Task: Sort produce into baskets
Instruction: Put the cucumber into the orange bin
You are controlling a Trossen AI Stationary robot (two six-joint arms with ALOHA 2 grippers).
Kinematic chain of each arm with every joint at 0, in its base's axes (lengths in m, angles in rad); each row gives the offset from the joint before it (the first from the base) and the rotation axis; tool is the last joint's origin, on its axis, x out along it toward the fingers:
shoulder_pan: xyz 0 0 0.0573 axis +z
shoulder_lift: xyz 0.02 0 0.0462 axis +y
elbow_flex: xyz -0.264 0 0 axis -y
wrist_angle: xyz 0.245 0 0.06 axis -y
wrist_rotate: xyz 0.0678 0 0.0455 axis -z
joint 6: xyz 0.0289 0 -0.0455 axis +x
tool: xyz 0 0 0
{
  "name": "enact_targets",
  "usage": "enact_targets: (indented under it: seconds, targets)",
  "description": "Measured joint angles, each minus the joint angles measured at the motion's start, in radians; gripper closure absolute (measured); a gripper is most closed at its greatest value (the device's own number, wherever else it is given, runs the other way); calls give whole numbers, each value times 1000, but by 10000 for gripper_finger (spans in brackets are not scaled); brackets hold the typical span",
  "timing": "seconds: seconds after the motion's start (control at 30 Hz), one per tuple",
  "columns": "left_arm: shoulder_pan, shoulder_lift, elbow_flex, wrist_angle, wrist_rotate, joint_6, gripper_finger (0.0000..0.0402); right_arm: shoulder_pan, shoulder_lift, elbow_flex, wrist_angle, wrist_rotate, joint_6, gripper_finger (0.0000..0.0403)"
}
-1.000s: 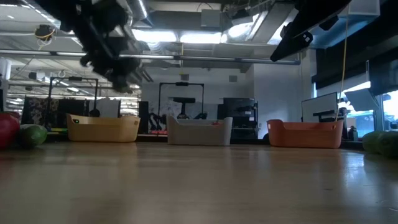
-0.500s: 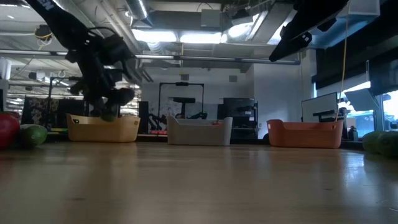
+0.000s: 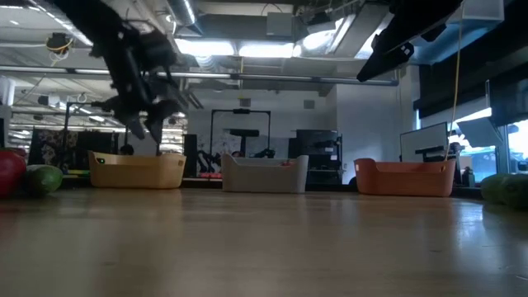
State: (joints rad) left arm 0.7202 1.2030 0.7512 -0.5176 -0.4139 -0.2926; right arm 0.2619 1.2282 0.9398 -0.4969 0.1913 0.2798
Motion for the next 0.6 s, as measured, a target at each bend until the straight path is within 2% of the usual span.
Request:
enact_targets:
  seconds: [0.13,0.4,0.5,0.6]
  targets:
    - [-52,-54,67,-49,120,62,151,0,0,0,0,0,0,17]
    - [-235,-145,127,-100,342,155,151,0,0,0,0,0,0,17]
    - [-318,-153,128,-101,402,173,151,0,0,0,0,0,1,17]
    - [-386,-151,128,-112,416,195,151,0,0,0,0,0,1,17]
